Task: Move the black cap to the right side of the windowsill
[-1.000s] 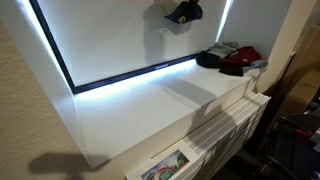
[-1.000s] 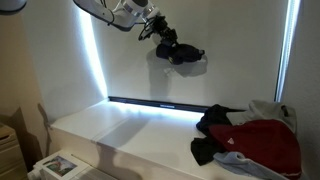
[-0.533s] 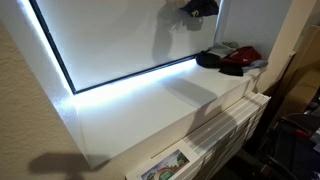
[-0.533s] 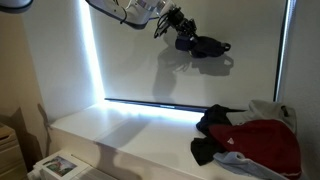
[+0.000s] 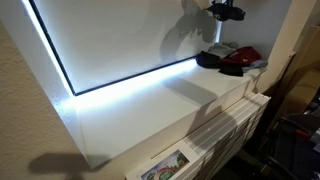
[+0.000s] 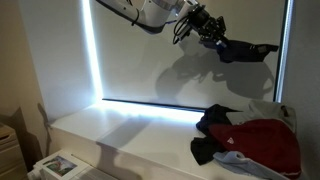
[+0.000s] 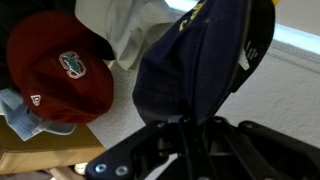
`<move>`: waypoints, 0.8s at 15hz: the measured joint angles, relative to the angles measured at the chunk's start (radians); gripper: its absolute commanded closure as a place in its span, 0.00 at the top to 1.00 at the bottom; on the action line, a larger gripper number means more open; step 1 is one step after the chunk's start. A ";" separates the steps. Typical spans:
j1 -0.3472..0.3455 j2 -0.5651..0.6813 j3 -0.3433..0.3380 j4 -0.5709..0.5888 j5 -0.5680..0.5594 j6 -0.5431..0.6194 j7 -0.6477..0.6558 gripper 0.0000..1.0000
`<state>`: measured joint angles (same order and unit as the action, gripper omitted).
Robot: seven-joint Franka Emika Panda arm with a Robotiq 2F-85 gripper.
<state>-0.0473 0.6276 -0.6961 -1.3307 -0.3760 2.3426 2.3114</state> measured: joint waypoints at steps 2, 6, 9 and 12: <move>-0.007 -0.028 0.012 -0.051 0.033 0.034 -0.024 0.49; -0.037 -0.111 0.077 -0.182 0.163 0.093 -0.155 0.77; -0.042 -0.147 0.147 -0.244 0.228 0.097 -0.277 0.98; -0.035 -0.151 0.271 -0.316 0.229 0.103 -0.305 1.00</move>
<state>-0.0824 0.4771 -0.4254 -1.6470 -0.1474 2.4455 2.0065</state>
